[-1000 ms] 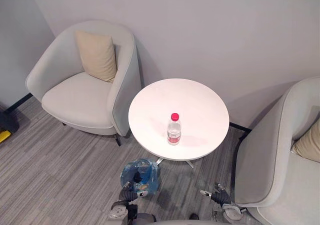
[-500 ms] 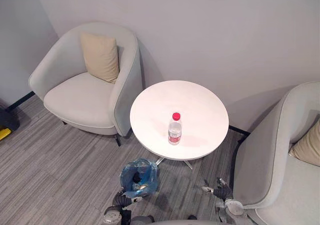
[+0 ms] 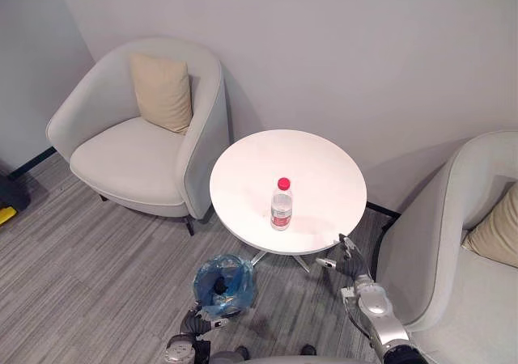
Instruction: Gather rubbish on tea table into small bin, then transfer packed bag to large trash can.
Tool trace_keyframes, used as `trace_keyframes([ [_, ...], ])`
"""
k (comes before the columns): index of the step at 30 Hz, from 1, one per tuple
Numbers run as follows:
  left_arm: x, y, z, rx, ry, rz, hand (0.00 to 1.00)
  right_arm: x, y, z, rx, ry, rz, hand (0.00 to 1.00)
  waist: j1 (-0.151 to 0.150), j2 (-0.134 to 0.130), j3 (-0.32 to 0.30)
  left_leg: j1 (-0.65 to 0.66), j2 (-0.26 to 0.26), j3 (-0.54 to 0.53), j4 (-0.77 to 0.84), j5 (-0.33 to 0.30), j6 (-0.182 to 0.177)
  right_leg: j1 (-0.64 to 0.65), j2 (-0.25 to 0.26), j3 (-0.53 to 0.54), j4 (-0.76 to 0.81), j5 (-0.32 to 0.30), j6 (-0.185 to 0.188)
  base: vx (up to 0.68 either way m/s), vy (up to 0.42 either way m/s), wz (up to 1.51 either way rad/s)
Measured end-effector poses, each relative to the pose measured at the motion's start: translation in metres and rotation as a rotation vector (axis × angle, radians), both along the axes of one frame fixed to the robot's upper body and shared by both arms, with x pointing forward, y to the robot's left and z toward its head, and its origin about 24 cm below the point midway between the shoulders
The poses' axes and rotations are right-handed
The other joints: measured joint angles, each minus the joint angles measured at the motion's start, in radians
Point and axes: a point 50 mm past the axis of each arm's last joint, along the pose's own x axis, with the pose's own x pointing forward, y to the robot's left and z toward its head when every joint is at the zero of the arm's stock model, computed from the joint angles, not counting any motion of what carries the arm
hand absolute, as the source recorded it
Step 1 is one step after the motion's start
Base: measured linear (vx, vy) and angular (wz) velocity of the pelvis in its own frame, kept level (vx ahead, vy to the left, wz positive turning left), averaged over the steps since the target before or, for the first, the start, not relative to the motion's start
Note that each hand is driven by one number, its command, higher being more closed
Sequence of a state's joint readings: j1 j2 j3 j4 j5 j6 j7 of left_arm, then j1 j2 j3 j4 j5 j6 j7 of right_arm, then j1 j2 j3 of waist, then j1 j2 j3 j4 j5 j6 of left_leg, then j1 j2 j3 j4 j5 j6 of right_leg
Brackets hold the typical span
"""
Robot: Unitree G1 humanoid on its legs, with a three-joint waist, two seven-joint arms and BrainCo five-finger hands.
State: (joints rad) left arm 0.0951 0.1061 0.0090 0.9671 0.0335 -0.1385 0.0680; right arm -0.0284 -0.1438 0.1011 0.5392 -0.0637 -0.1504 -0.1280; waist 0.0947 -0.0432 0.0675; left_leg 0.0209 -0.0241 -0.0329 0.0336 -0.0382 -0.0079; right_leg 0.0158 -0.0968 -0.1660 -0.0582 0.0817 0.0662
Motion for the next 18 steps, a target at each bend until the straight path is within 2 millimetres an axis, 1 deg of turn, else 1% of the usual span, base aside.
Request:
trace_keyframes([
  [3, 0.000, 0.001, 0.001, 0.003, -0.010, -0.002, 0.00, 0.015, 0.004, 0.016, -0.040, -0.068, 0.056, 0.00, 0.001, 0.000, 0.000, -0.009, -0.003, -0.019, 0.002, 0.002, 0.003, -0.002, 0.000, -0.010, -0.004, 0.003, -0.002, 0.03, -0.006, 0.11],
  [6, 0.000, 0.003, 0.002, 0.010, -0.014, -0.002, 0.00, 0.024, 0.008, 0.027, -0.044, -0.122, 0.074, 0.00, 0.002, 0.000, 0.000, -0.014, -0.005, -0.030, 0.002, 0.002, 0.004, -0.002, 0.000, -0.011, -0.008, 0.003, -0.002, 0.04, -0.009, 0.06],
  [9, 0.000, 0.007, 0.003, 0.019, -0.013, -0.002, 0.00, 0.031, 0.008, 0.033, -0.058, -0.145, 0.090, 0.00, 0.002, -0.001, 0.002, -0.019, -0.006, -0.037, 0.004, 0.001, 0.005, -0.004, 0.000, -0.014, -0.010, 0.003, -0.002, 0.00, -0.006, 0.04],
  [13, 0.003, 0.010, 0.005, 0.027, -0.030, 0.001, 0.00, 0.040, 0.017, 0.042, -0.085, -0.177, 0.153, 0.00, 0.005, 0.001, 0.031, -0.027, -0.005, -0.038, 0.013, -0.001, 0.006, -0.010, 0.000, -0.013, -0.004, 0.002, -0.002, -0.04, 0.000, 0.00],
  [16, 0.006, 0.011, 0.007, 0.029, -0.048, 0.000, 0.00, 0.050, 0.022, 0.053, -0.088, -0.219, 0.172, 0.00, 0.010, 0.003, 0.046, -0.071, -0.006, -0.037, 0.032, -0.003, 0.007, -0.049, -0.002, -0.008, 0.006, 0.001, -0.002, -0.07, 0.002, -0.01],
  [18, 0.009, 0.013, 0.009, 0.036, -0.060, -0.001, 0.00, 0.059, 0.024, 0.063, -0.095, -0.252, 0.182, 0.00, 0.027, 0.008, 0.069, -0.086, -0.005, -0.036, 0.051, -0.010, 0.009, -0.057, -0.001, -0.006, 0.011, 0.002, -0.002, -0.03, 0.000, -0.01],
])
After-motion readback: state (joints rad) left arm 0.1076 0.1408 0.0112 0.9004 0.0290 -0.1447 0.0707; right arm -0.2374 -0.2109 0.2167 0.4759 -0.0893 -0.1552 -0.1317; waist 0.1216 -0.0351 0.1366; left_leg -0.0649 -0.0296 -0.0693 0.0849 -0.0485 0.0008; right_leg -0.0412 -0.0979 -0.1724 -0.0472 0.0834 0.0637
